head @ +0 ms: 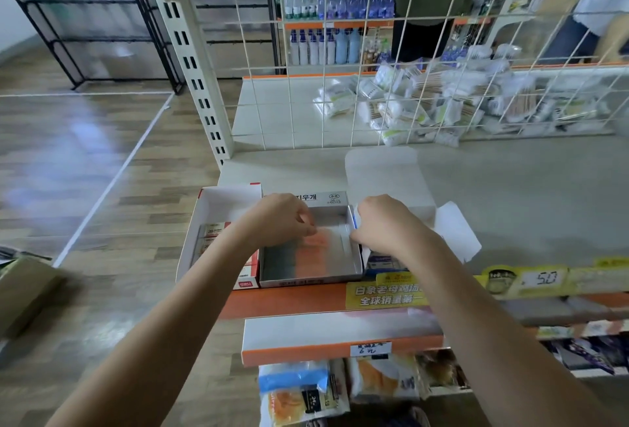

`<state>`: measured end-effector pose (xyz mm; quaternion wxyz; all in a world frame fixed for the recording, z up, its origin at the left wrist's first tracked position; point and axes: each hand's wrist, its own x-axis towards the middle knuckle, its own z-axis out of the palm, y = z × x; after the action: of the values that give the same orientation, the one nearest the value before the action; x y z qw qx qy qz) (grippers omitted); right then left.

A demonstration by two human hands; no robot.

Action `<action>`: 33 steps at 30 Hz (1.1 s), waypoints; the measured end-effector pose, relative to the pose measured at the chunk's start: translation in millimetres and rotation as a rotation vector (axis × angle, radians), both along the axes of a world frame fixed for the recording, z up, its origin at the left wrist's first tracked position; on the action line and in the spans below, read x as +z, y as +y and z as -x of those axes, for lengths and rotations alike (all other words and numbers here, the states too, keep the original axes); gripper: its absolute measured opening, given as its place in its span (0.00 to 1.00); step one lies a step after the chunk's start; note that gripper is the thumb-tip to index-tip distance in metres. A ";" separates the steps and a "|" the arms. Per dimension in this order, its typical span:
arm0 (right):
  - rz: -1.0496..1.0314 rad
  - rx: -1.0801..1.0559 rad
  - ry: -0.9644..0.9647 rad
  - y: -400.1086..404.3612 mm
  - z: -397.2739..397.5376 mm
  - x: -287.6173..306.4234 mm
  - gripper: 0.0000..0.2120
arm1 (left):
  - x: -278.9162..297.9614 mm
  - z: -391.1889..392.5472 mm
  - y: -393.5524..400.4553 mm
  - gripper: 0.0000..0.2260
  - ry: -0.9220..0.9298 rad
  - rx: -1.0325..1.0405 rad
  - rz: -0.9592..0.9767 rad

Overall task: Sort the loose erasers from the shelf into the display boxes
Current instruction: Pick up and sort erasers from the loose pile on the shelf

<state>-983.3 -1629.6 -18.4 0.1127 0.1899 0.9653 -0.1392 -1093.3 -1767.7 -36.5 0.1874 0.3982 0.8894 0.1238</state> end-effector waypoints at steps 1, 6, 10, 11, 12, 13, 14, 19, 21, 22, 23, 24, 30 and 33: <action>0.002 0.001 -0.003 0.7 0.6 -0.3 0.17 | 0.6 0.8 0.3 0.08 -0.002 -0.011 0.013; 0.026 -0.012 0.009 3.5 1.4 -3.6 0.17 | 3.6 4.8 1.9 0.09 0.023 -0.056 0.075; 0.038 -0.015 0.012 4.9 1.2 -6.2 0.16 | 6.0 7.3 3.9 0.09 0.054 -0.090 0.133; 0.041 -0.014 0.013 5.3 1.0 -6.3 0.16 | 6.8 7.4 4.3 0.09 0.048 -0.097 0.132; 0.045 -0.013 0.012 5.7 0.5 -6.1 0.16 | 7.8 6.9 4.5 0.09 0.044 -0.108 0.129; 0.049 -0.013 0.010 6.1 0.1 -5.9 0.16 | 8.5 6.3 4.9 0.08 0.046 -0.124 0.127; 0.052 -0.011 0.007 6.4 -0.3 -5.7 0.16 | 8.9 5.9 5.3 0.08 0.055 -0.143 0.126; 0.060 -0.023 0.008 7.9 -0.5 -8.2 0.15 | 4.2 7.3 5.4 0.08 0.094 -0.144 0.140; 0.066 -0.027 0.010 8.5 -0.3 -9.5 0.14 | 2.0 7.5 5.2 0.07 0.116 -0.139 0.154; 0.069 -0.029 0.010 8.7 -0.3 -9.9 0.14 | 1.9 7.3 5.1 0.07 0.124 -0.139 0.163; 0.073 -0.030 0.012 9.2 -0.2 -10.2 0.14 | 2.1 6.9 4.9 0.08 0.132 -0.141 0.171; 0.078 -0.032 0.015 9.7 -0.1 -10.4 0.15 | 2.6 6.5 4.7 0.08 0.140 -0.145 0.172; 0.093 -0.025 0.020 11.6 0.6 -12.4 0.16 | 5.7 3.3 2.2 0.10 0.120 -0.149 0.157; 0.102 -0.026 0.024 12.6 0.8 -12.0 0.16 | 6.8 3.2 0.9 0.10 0.110 -0.140 0.163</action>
<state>-984.1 -1617.0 -30.5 0.1090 0.1948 0.9556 -0.1922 -1096.6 -1766.8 -29.7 0.1780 0.4491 0.8754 0.0158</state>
